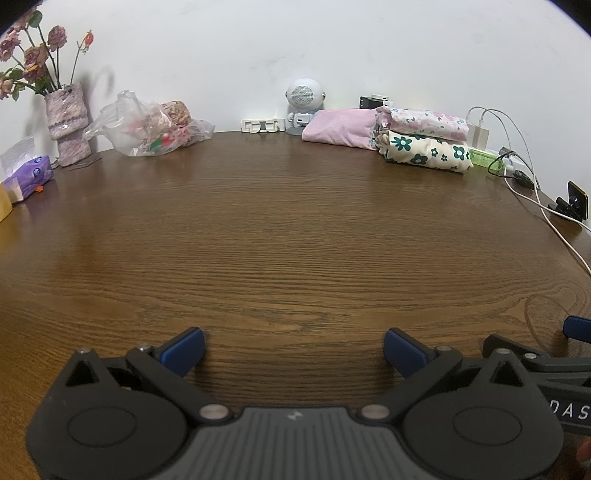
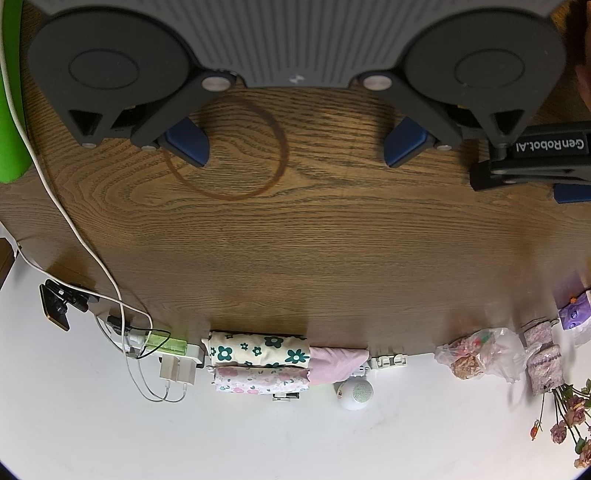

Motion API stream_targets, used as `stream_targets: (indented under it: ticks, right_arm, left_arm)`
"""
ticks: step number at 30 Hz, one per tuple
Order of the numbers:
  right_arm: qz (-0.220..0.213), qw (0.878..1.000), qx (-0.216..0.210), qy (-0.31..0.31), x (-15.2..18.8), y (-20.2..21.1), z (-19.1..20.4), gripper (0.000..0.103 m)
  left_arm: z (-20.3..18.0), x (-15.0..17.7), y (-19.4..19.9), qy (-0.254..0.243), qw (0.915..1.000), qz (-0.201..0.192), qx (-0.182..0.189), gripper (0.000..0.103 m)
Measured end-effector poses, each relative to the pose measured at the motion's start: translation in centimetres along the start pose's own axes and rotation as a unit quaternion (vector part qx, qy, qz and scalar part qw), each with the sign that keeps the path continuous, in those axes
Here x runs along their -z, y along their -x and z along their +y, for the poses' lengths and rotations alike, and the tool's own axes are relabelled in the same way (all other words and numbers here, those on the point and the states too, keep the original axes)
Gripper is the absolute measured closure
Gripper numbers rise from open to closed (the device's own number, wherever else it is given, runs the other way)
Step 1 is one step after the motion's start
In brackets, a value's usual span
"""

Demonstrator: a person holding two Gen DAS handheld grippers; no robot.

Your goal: Fold clothes

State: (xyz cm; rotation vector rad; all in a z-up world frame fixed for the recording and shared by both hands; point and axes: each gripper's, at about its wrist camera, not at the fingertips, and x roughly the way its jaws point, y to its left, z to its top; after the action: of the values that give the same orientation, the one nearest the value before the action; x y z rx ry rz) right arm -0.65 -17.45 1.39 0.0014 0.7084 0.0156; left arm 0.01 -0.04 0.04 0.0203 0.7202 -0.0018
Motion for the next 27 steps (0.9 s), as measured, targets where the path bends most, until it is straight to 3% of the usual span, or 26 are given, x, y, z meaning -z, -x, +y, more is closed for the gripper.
stream_targets:
  ticks: [27]
  right_arm:
    - [-0.005, 1.000, -0.003, -0.008, 0.00, -0.12, 0.15, 0.000]
  left_arm:
    - [0.20, -0.04, 0.21, 0.004, 1.0000, 0.002, -0.006, 0.000]
